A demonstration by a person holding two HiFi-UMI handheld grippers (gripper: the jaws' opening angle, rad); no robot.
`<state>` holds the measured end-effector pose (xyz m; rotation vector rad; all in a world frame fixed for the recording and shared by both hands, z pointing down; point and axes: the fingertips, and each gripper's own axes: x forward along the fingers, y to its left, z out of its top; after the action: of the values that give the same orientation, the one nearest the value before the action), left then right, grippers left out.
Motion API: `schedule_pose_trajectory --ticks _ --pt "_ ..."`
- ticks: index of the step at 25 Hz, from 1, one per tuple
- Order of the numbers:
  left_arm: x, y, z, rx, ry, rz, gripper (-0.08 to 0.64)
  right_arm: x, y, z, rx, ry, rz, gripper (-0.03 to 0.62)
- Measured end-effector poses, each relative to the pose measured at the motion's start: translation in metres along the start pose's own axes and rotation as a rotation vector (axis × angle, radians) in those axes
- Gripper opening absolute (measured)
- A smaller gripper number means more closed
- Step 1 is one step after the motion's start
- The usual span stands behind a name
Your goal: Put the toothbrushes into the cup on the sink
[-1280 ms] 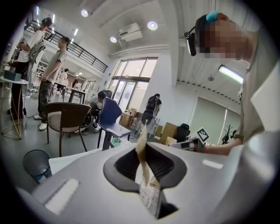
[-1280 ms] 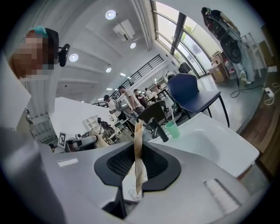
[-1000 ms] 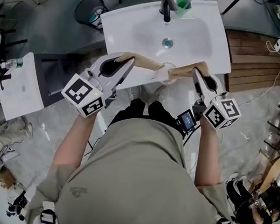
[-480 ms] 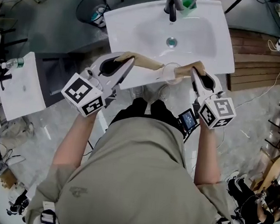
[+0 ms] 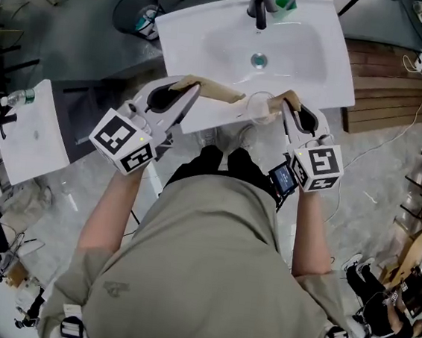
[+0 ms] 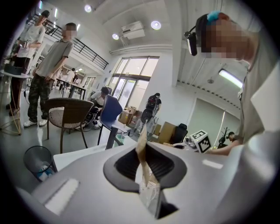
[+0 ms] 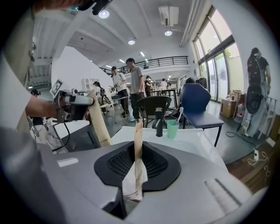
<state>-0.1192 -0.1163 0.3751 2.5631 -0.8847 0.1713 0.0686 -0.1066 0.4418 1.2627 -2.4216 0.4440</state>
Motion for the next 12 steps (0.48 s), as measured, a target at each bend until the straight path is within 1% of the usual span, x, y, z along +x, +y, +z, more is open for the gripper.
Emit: schedule_pose_trajectory --ticks 2,12 --pt "-0.002 0.001 0.0 -0.001 0.001 0.0 0.04 0.003 0.003 -0.002 -0.021 0.007 -0.004 0.06" --pt "-0.008 0.009 -0.002 -0.006 0.009 0.006 0.04 0.013 0.005 -0.012 -0.04 0.032 -0.031 0.06"
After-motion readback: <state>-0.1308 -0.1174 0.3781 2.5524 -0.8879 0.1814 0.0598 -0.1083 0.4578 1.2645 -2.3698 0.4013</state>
